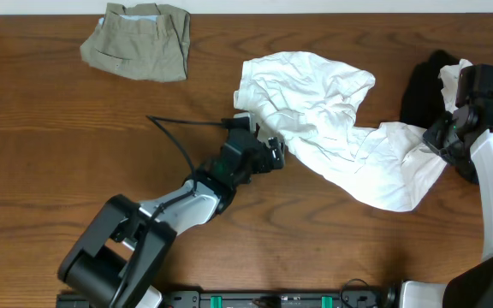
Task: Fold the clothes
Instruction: 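Reach the left gripper to the shirt's left side and grasp it, then pull the shirt toward the front with the left gripper, spreading it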
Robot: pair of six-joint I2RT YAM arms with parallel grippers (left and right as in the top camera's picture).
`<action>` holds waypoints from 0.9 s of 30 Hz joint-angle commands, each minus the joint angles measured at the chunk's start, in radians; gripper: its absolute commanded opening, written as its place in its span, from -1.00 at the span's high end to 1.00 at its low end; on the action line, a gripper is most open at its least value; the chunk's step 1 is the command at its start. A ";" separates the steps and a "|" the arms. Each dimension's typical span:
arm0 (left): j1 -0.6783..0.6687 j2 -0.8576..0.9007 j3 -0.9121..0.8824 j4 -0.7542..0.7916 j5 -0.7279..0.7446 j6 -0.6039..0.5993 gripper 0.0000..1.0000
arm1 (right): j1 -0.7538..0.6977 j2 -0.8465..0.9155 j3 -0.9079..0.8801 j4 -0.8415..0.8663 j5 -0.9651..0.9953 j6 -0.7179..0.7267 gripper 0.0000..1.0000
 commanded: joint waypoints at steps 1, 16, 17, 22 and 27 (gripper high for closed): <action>0.000 0.034 0.039 0.008 -0.060 0.085 -0.97 | -0.007 0.005 -0.001 -0.001 -0.016 -0.020 0.88; 0.000 0.080 0.057 0.027 -0.060 0.235 -0.97 | -0.007 0.005 -0.001 0.000 -0.019 -0.020 0.89; 0.000 0.087 0.057 0.030 -0.060 0.235 -0.97 | -0.007 0.005 -0.001 0.000 -0.018 -0.020 0.90; 0.000 0.106 0.057 0.036 -0.052 0.235 -0.97 | -0.007 0.005 -0.001 -0.001 -0.018 -0.021 0.90; 0.000 0.106 0.057 0.048 -0.045 0.214 -0.96 | -0.007 0.005 -0.001 0.000 -0.018 -0.020 0.90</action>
